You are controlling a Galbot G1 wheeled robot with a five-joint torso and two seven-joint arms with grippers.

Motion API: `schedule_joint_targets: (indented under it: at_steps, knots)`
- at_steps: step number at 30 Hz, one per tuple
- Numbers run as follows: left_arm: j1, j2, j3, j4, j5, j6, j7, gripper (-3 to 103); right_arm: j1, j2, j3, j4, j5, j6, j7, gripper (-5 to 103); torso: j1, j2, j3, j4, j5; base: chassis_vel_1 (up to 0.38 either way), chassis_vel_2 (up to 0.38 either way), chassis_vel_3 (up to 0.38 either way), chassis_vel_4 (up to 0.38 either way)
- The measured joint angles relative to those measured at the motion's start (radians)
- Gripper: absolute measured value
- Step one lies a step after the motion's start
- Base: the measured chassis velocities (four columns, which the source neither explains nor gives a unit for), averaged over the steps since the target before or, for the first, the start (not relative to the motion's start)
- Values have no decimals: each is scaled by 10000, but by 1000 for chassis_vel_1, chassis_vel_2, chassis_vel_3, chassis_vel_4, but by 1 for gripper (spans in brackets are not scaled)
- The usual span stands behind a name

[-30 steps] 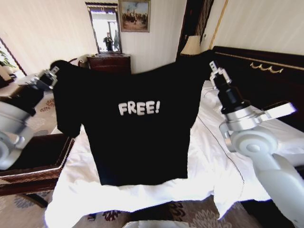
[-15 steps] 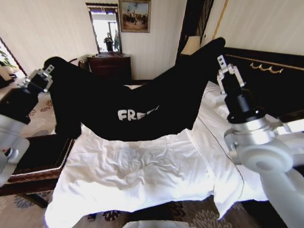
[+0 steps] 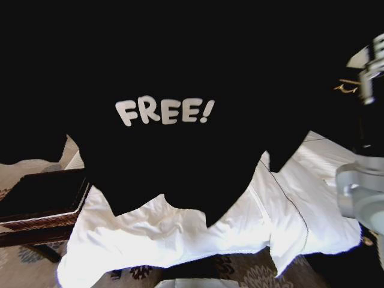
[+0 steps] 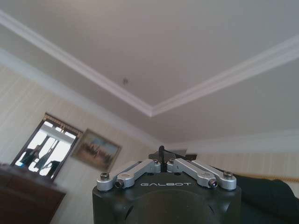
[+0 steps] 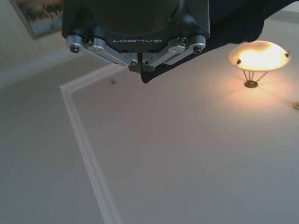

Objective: Fold the clothes on the bed and place them into the basket.

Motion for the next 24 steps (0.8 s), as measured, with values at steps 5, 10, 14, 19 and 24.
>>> schedule_joint_targets:
  at_steps: [5, 10, 14, 19, 24]
  knots:
    - [-242, -861, 4524, 62, 3532, 1589, -270, 0, 327, 805, -3766, -374, -1031, -1605, 2008, 0, 5, -2, 4, 2, -7, 0, 0, 0, 0]
    - [-1369, -2275, 9501, 2408, 7657, 1934, -5, 0, 1095, 1876, -7369, -3335, -1946, -2038, 2919, 0, 4, -2, 5, 12, 3, 0, 0, 0, 0]
    - [-3326, -3497, 12520, 5937, 9893, 1144, 307, 0, 1913, 2696, -8877, -5942, -2471, -2020, 2981, 0, 9, -6, 7, 0, -6, 0, 0, 0, 0]
    - [-4795, -4100, 13639, 8175, 10332, 575, 517, 0, 2607, 3126, -9464, -7623, -3111, -1764, 2436, 0, 8, -6, 6, 3, 2, 0, 0, 0, 0]
    - [-6132, -4282, 14130, 9260, 10333, 290, 749, 0, 3378, 3369, -9468, -8790, -3292, -1374, 2049, 0, 3, -4, 3, 3, 1, 0, 0, 0, 0]
